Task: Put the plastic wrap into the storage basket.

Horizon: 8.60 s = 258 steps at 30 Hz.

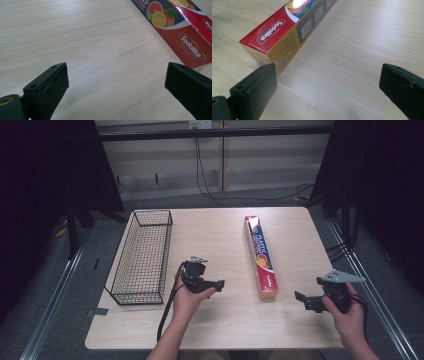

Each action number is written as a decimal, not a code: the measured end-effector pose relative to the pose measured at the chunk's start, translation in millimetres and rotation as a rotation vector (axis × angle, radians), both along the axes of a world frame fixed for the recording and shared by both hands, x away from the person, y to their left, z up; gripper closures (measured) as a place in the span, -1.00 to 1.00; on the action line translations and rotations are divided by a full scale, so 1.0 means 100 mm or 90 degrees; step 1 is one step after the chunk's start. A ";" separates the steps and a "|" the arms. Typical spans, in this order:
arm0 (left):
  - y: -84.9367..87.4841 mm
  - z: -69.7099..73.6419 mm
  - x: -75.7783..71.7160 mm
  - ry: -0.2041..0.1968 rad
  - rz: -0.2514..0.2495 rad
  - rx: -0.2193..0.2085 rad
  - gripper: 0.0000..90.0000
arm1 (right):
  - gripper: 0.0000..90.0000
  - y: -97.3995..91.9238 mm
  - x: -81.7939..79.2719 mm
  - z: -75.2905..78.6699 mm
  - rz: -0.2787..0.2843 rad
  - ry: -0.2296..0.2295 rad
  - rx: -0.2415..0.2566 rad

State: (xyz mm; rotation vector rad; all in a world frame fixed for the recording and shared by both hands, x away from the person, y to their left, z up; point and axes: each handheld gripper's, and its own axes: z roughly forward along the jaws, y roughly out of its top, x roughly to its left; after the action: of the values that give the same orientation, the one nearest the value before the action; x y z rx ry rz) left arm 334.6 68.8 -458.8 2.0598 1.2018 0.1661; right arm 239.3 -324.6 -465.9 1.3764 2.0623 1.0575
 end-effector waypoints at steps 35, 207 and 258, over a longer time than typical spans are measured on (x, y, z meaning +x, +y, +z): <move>-1.39 0.32 0.69 0.032 -0.015 -0.008 -0.88 | -0.96 0.02 -0.01 0.01 -0.001 0.003 0.004; -0.06 1.06 1.01 0.144 0.143 0.150 -0.04 | -0.96 0.04 0.03 0.00 0.010 -0.007 0.024; 0.71 1.32 0.96 0.155 0.231 0.147 -0.04 | -0.96 0.07 0.04 -0.01 0.015 -0.004 0.015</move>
State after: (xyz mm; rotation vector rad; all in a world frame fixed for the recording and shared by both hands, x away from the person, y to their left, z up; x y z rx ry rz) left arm 430.8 139.6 -326.3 2.0815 1.7775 0.2393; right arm 242.9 -317.5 -467.1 1.3617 2.0726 1.0987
